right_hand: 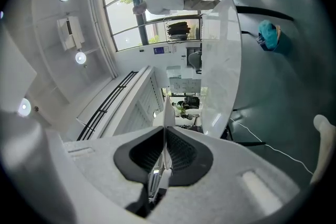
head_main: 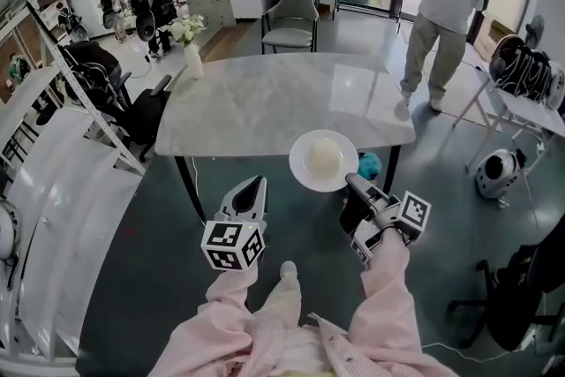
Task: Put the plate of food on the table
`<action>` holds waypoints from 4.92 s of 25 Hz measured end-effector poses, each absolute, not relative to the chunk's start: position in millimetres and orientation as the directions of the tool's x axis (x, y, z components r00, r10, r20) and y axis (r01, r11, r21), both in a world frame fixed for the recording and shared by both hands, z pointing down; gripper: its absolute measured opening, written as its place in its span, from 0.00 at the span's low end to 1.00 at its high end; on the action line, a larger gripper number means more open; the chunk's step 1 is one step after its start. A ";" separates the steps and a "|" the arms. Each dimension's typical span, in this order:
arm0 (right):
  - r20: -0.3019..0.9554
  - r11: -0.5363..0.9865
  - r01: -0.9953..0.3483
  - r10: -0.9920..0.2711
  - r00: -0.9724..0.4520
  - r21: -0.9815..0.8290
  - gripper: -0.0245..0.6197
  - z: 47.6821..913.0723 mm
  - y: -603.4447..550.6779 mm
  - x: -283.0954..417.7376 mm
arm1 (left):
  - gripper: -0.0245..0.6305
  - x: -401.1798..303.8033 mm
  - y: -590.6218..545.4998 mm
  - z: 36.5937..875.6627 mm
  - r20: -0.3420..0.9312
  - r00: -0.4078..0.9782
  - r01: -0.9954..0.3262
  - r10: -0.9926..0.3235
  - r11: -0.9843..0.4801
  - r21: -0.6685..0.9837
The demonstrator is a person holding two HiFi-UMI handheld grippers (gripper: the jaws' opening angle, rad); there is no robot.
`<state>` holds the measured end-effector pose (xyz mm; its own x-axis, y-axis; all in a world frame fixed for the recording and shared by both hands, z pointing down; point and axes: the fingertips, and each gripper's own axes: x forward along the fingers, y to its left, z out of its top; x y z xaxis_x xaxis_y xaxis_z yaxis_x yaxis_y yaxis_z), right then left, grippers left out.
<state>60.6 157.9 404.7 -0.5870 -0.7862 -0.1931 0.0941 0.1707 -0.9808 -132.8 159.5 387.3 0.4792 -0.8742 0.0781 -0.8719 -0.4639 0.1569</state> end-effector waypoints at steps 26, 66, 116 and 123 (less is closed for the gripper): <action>-0.156 0.144 0.065 -0.824 -0.544 -0.987 0.07 423.4 -101.8 106.1 | 0.03 -77.6 -115.8 391.2 0.119 0.556 -0.826 -0.823 -0.530 0.190; -0.146 0.077 0.128 -0.690 -0.709 -0.989 0.07 562.5 -452.0 121.2 | 0.03 -37.8 -420.6 572.4 0.450 0.438 -0.874 -0.778 -0.250 0.417; 0.553 -0.087 -0.673 -0.651 -0.520 -0.734 0.17 653.0 -457.6 104.8 | 0.03 -35.1 -423.0 620.2 0.516 0.459 -0.861 -0.723 -0.219 0.460; 0.600 -0.063 -0.756 -0.653 -0.463 -0.652 0.21 654.6 -454.2 110.8 | 0.03 -32.6 -421.2 620.7 0.515 0.459 -0.861 -0.724 -0.219 0.459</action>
<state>110.8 -454.2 654.6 -0.4628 -0.6526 0.5999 -0.7557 -0.0632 -0.6519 -32.6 -421.2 620.7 0.4588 -0.7241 0.5150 -0.8611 -0.2193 0.4587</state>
